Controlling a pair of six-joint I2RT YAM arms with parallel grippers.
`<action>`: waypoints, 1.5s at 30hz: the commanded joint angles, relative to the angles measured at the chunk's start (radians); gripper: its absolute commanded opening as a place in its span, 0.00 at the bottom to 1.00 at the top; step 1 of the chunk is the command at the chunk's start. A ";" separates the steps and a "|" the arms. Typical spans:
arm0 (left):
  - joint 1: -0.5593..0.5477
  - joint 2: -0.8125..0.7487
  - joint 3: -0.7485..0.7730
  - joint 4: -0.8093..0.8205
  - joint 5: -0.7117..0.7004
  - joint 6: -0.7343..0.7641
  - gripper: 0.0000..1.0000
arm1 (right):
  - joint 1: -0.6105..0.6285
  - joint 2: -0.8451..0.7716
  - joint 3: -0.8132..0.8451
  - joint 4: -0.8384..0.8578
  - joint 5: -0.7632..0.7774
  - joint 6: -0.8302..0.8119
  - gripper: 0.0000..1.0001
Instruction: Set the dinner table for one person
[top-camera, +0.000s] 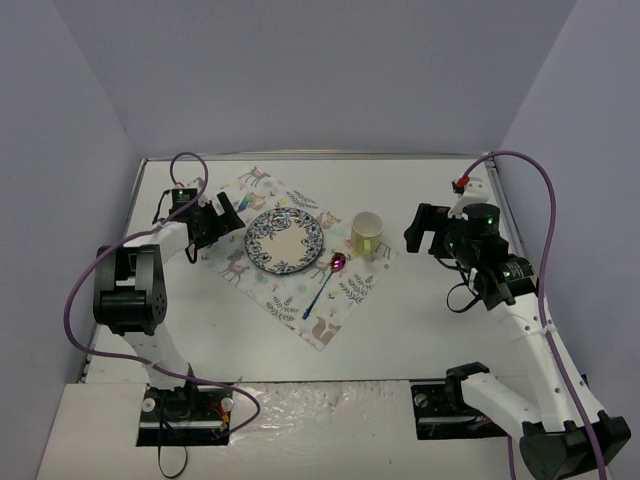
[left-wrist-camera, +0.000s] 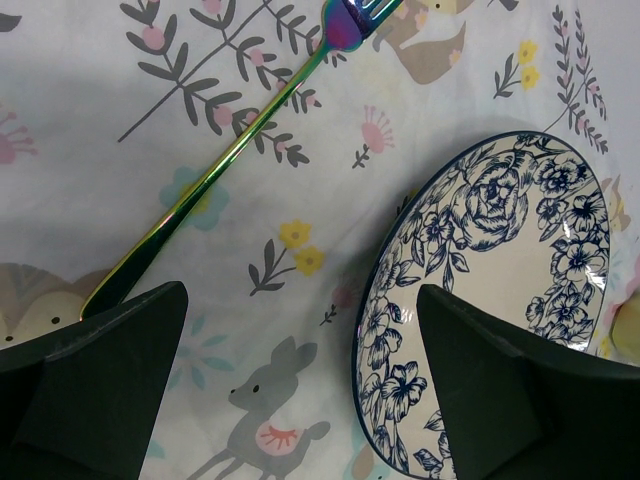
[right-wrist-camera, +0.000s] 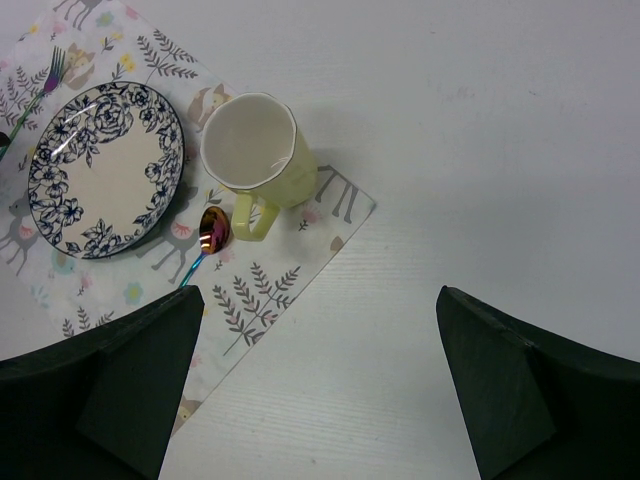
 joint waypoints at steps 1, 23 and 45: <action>0.001 -0.008 0.064 0.017 -0.027 0.028 0.97 | -0.006 -0.013 0.007 0.049 0.022 -0.002 1.00; 0.001 0.033 0.093 -0.051 -0.077 0.070 0.97 | -0.006 -0.017 0.001 0.048 0.022 -0.001 1.00; 0.001 0.038 0.121 -0.072 -0.100 0.096 0.97 | -0.006 -0.025 -0.007 0.049 0.013 0.005 1.00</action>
